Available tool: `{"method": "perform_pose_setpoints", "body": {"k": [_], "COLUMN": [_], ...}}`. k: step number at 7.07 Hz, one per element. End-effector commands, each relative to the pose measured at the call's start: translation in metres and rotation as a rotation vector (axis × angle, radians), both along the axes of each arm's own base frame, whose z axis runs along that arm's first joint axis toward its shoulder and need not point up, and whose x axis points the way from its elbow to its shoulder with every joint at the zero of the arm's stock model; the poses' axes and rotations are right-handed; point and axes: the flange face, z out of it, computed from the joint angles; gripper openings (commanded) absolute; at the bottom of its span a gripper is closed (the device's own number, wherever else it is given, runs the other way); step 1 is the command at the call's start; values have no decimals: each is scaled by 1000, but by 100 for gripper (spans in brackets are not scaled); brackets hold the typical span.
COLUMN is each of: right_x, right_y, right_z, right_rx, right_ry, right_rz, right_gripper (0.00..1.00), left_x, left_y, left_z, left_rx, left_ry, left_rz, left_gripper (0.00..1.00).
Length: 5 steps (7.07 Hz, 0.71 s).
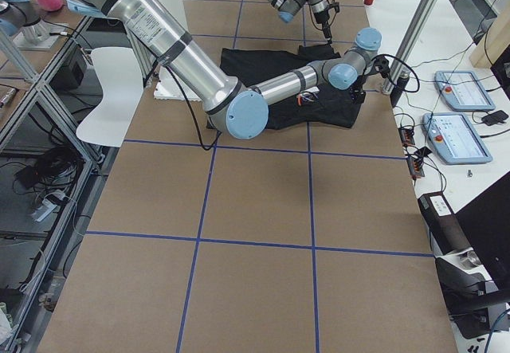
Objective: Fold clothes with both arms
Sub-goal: 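Release the sleeve and raise the right gripper while the left arm reaches in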
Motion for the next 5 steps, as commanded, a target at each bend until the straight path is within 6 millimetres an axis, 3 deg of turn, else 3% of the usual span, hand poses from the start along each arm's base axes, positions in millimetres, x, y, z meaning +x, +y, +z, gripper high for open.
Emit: {"method": "perform_pose_setpoints", "body": {"k": [1, 5], "right_x": [-2, -4], "right_y": [1, 1], "right_z": [1, 0], "right_rx": [-3, 0], "right_ry": [2, 0], "right_rz": [-3, -5], "right_gripper": [100, 100], "left_x": [4, 13], "left_y": [0, 5], "left_z": [4, 6], "left_rx": [-6, -3], "left_ry": [-7, -16], "left_rz": [4, 4], "left_gripper": [74, 68]}}
